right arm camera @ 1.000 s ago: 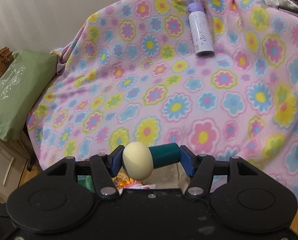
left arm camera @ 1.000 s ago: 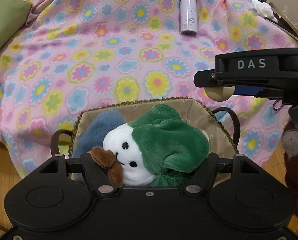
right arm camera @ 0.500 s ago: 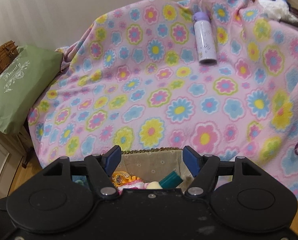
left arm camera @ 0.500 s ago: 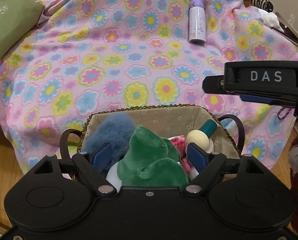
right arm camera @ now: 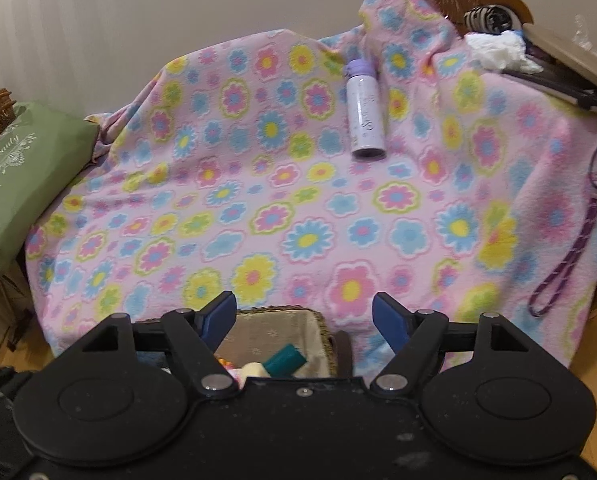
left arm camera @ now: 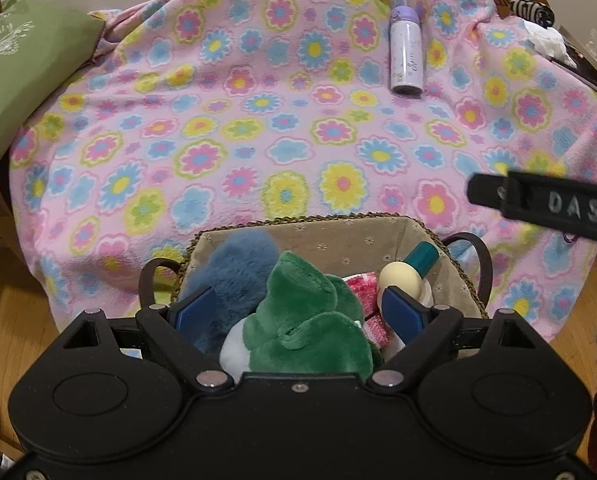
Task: Organize soft objects
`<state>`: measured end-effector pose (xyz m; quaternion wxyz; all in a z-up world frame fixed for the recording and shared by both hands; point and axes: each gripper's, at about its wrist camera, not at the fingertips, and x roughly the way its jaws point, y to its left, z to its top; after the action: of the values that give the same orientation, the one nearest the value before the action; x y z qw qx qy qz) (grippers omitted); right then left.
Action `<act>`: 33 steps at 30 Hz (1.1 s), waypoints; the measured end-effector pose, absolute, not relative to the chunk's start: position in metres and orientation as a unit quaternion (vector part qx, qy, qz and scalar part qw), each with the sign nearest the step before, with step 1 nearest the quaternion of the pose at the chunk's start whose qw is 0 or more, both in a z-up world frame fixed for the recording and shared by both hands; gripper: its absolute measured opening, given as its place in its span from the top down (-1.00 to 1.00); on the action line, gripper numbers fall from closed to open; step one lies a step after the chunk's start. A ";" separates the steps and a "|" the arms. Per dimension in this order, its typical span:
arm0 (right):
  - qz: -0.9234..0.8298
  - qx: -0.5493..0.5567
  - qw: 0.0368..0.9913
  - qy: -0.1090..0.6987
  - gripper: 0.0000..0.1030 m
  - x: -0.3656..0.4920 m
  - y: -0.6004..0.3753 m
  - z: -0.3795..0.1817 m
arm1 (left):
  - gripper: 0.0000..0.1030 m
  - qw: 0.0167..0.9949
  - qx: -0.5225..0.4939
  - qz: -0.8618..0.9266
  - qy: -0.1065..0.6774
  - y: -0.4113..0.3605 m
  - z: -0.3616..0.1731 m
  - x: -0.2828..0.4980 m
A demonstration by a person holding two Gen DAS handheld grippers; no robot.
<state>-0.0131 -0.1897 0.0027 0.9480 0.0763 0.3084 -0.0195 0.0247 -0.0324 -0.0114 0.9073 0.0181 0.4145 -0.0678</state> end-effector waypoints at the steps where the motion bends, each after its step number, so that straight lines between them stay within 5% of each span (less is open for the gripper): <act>1: -0.022 0.071 0.948 0.308 -0.54 -0.015 -0.190 0.002 | -0.67 0.908 0.017 -0.065 0.413 -0.032 -0.010 0.024; 18: -0.033 0.022 0.943 0.330 -0.98 -0.032 -0.189 0.001 | -0.72 0.916 -0.003 -0.030 0.401 -0.017 -0.002 0.018; 33: -0.035 -0.017 0.929 0.368 -0.99 -0.032 -0.185 -0.001 | -0.82 0.912 -0.015 -0.019 0.410 -0.009 -0.001 0.017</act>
<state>-0.0318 -0.1852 -0.0007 0.9290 -0.0172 0.3680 -0.0350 0.0174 -0.0086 -0.0014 0.9116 -0.0149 0.4104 -0.0195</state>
